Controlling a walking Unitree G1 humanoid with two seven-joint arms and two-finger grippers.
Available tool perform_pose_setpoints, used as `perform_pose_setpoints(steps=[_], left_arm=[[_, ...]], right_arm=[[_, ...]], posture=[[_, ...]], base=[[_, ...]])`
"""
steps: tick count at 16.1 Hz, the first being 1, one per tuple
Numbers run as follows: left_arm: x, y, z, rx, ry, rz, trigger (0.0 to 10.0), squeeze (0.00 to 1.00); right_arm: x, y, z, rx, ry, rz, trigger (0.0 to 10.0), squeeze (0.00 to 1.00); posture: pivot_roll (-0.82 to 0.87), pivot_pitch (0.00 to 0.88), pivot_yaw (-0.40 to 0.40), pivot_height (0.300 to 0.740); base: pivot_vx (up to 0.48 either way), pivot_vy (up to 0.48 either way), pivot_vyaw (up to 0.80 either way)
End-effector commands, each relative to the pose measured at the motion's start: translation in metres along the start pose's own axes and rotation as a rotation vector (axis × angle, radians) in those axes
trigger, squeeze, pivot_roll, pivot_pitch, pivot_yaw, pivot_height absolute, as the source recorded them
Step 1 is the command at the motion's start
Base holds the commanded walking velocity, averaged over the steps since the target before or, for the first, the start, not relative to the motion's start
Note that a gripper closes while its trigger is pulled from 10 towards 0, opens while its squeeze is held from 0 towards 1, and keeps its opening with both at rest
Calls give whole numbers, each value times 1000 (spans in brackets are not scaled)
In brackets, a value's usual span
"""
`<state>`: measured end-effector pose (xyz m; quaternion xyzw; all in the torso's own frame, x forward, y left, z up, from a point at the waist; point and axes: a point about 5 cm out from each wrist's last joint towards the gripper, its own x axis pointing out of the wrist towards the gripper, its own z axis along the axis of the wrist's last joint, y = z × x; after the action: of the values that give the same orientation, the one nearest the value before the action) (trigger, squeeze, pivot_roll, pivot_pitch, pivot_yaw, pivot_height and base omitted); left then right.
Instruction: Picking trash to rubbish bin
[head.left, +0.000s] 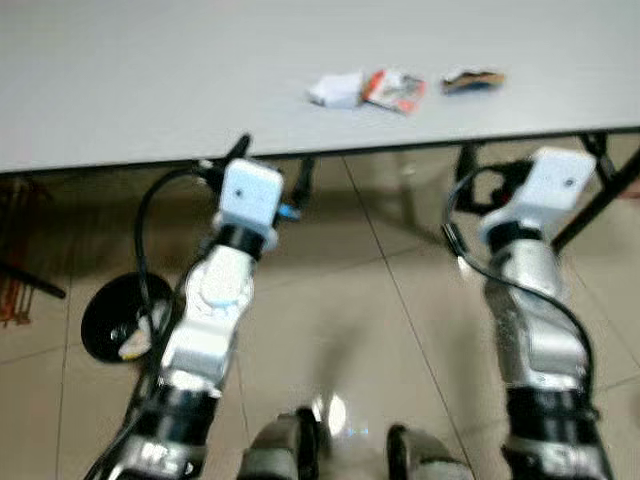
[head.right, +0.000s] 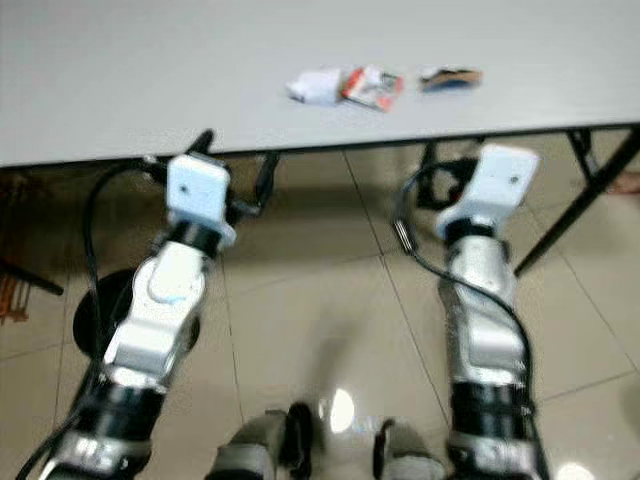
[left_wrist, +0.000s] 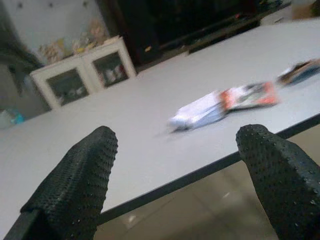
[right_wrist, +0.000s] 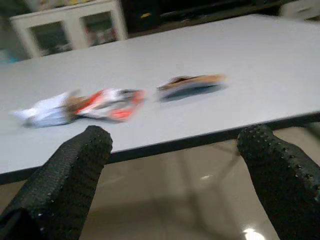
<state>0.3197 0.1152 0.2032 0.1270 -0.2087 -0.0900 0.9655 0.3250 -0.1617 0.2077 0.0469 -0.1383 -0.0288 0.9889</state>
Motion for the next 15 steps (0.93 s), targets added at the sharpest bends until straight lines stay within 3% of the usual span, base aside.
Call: perform_pose_setpoints(steps=[1, 15], left_arm=[[-2, 0, 1, -2, 0, 3, 10000, 0], [-1, 0, 2, 2, -1, -2, 10000, 0]], right_arm=[[-1, -1, 2, 1, -5, 0, 10000, 0], [0, 1, 3, -15, -4, 9, 10000, 0]], posture=[[54, 288, 120, 740], [52, 288, 119, 740]], base=[[356, 0, 0], [359, 0, 0]])
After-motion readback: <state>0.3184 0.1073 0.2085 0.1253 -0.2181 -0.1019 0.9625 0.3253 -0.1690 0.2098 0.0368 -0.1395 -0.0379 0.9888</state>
